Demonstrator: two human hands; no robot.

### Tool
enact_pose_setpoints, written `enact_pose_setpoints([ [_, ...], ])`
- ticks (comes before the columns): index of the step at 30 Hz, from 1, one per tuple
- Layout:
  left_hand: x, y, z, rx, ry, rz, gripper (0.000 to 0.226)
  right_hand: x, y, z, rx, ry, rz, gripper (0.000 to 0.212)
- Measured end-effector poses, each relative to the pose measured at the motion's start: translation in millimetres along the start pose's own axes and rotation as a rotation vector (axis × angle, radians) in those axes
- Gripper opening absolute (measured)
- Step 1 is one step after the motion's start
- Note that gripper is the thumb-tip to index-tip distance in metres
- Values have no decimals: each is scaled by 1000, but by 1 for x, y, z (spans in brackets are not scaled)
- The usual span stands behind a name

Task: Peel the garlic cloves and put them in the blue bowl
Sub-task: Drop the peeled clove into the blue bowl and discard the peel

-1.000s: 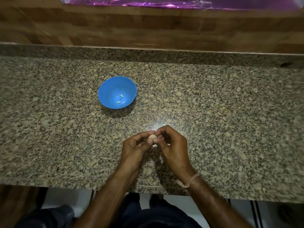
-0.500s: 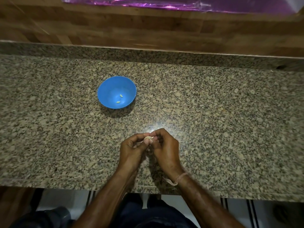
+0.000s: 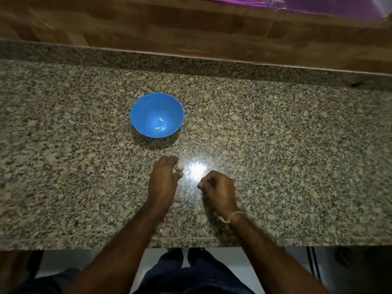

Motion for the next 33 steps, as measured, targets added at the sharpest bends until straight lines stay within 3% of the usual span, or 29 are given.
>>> enact_pose_setpoints([
  [2, -7, 0, -14, 4, -21, 72, 54, -1, 3, 0, 6, -20, -48, 19],
  [4, -13, 0, -34, 46, -43, 76, 65, -1, 4, -2, 17, -45, -82, 18],
  [10, -19, 9, -58, 25, -32, 104, 43, 0, 8, -11, 83, -196, -215, 21],
  [14, -20, 8, -54, -11, -23, 114, 41, 1, 12, -16, 104, -282, -307, 21],
  [26, -12, 6, -49, -25, -37, 203, 34, -6, 16, -13, 110, -254, -362, 22],
  [28, -7, 7, -50, -39, -42, 136, 23, -2, 13, -11, 79, -145, -247, 20],
  [31, 2, 10, -49, -147, -141, -103, 4, 0, 7, -17, 22, 99, 306, 9],
  [33, 10, 12, -48, -192, -228, -233, 5, -6, 9, -28, 20, 256, 629, 7],
])
Point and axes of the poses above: each hand's wrist, its own z-axis towards the middle knuckle, its own y-axis out of the palm, x = y × z, the point moved 3 cm from there along z, towards the middle knuckle, and after that the axes turned 7 degrees about -y, right-handed, at the moved point
